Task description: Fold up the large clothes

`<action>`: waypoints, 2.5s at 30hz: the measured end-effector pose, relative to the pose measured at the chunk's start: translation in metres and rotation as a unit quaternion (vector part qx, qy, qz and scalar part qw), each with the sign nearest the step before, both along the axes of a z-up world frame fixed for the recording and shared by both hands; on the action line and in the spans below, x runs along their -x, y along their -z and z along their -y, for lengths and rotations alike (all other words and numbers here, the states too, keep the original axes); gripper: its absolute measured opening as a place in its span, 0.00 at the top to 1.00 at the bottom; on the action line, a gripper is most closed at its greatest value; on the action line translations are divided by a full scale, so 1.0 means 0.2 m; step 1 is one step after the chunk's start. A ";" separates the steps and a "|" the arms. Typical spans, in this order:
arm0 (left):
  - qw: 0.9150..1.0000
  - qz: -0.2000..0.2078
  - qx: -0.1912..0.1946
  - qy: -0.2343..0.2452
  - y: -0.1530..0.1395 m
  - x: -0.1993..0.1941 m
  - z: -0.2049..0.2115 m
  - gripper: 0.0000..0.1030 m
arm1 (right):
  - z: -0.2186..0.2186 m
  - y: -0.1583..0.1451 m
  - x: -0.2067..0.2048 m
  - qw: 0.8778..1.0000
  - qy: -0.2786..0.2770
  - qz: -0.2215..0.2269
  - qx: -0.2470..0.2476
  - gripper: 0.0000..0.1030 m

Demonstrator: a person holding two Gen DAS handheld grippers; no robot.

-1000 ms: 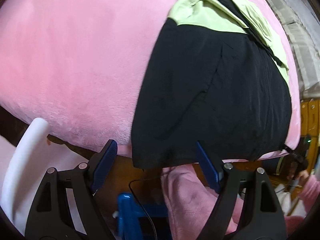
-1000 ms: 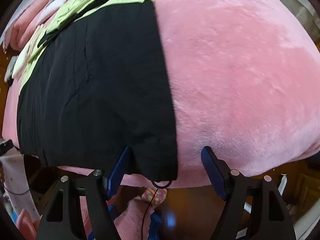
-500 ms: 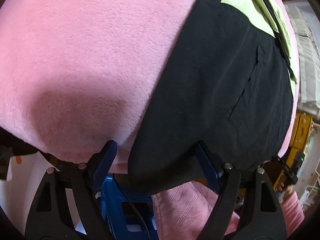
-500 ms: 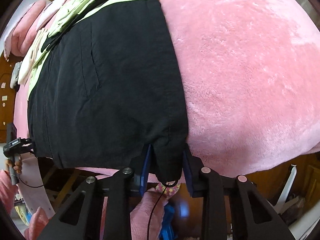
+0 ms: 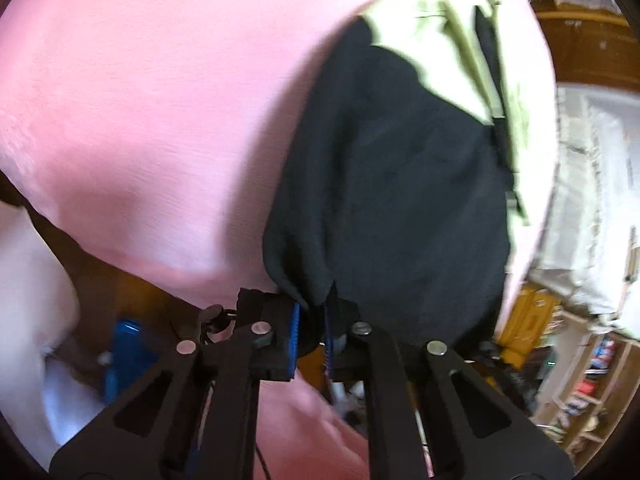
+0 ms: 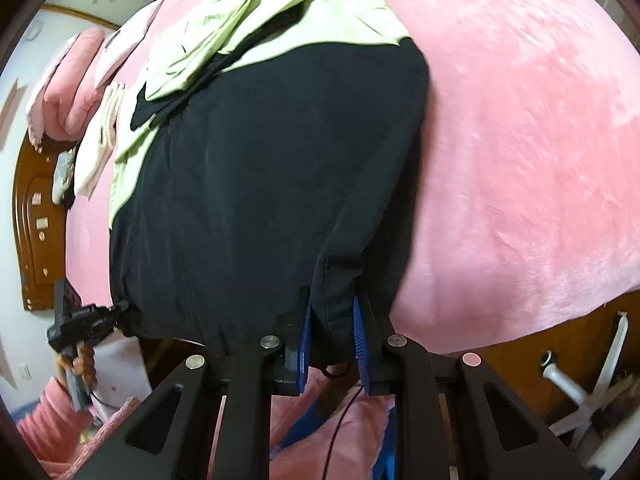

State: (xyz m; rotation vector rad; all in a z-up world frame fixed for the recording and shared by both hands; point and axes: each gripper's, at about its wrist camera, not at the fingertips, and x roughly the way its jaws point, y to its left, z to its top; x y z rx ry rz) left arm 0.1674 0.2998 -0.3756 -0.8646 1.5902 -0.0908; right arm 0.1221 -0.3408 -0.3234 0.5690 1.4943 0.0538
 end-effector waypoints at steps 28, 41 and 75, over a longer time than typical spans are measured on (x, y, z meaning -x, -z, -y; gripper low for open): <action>0.964 0.257 0.031 -0.065 -1.02 -1.94 -0.04 0.96 | 0.42 -0.93 -1.61 0.956 0.165 0.240 -0.039 0.85; 0.972 0.195 -0.106 -0.070 -0.36 -2.26 0.05 0.56 | 0.46 -0.59 -2.03 0.953 0.170 0.240 0.072 0.80; 0.894 0.096 -0.430 0.078 -0.05 -1.48 0.51 0.50 | -0.11 0.01 -1.25 0.980 0.048 0.177 0.078 1.00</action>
